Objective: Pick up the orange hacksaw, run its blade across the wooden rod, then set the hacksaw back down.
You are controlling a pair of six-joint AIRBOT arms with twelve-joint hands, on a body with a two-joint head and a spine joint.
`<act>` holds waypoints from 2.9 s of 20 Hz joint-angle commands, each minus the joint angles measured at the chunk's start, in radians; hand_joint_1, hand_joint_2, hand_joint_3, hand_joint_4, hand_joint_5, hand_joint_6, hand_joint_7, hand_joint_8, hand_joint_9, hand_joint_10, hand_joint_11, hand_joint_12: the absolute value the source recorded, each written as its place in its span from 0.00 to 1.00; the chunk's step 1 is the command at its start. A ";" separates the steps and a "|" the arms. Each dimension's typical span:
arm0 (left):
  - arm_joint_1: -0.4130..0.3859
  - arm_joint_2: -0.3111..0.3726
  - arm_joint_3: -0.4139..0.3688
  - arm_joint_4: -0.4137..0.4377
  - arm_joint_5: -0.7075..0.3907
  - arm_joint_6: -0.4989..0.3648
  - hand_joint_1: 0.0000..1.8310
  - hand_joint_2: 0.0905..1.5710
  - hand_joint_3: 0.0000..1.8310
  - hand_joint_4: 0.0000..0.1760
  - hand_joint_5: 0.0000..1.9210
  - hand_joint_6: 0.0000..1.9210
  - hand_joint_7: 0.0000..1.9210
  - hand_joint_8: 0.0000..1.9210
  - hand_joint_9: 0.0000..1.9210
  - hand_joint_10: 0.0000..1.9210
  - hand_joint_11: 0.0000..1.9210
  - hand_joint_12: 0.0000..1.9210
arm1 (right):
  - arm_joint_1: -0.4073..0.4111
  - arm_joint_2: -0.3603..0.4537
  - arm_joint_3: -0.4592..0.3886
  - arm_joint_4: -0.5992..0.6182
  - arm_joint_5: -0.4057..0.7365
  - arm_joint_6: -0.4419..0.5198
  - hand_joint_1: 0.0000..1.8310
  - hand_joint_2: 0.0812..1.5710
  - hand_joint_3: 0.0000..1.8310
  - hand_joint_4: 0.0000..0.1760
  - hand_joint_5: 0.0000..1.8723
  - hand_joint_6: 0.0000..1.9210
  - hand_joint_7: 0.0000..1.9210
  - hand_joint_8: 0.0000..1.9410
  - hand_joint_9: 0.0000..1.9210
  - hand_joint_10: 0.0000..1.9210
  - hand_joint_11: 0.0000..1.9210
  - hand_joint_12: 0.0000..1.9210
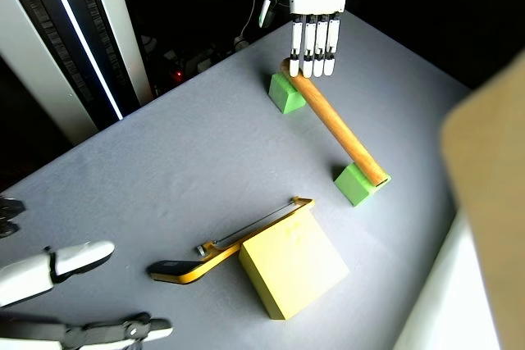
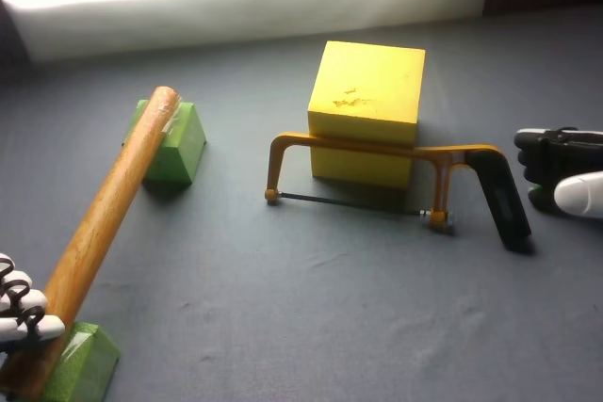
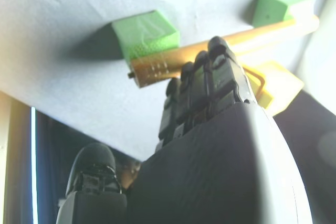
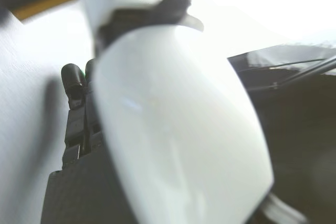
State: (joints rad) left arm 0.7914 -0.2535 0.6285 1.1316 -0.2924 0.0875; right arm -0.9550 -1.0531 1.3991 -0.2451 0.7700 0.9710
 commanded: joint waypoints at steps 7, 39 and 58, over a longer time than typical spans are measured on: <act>-0.003 -0.009 0.014 -0.016 -0.011 -0.003 0.00 0.74 0.00 0.00 0.04 0.00 0.03 0.00 0.02 0.00 0.00 0.09 | 0.063 -0.049 0.063 0.047 0.033 -0.042 0.58 0.67 0.01 0.00 0.11 0.00 0.09 0.00 0.09 0.00 0.00 0.34; -0.001 -0.012 0.007 -0.016 -0.008 -0.003 0.00 0.75 0.00 0.00 0.03 0.00 0.03 0.00 0.02 0.00 0.00 0.09 | 0.264 -0.198 0.042 0.214 -0.236 -0.302 0.73 0.78 0.00 0.00 0.24 0.01 0.26 0.01 0.32 0.04 0.07 0.66; -0.003 -0.011 0.027 -0.032 -0.026 -0.003 0.00 0.75 0.00 0.00 0.03 0.00 0.03 0.00 0.02 0.00 0.00 0.11 | 0.267 -0.018 -0.147 0.296 0.017 -0.558 0.74 0.76 0.00 0.00 0.38 0.64 0.40 0.69 0.42 0.77 0.35 0.83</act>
State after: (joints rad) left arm 0.7963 -0.2649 0.6495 1.1152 -0.3065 0.0841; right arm -0.6952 -1.0725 1.2484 0.0334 0.6426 0.3962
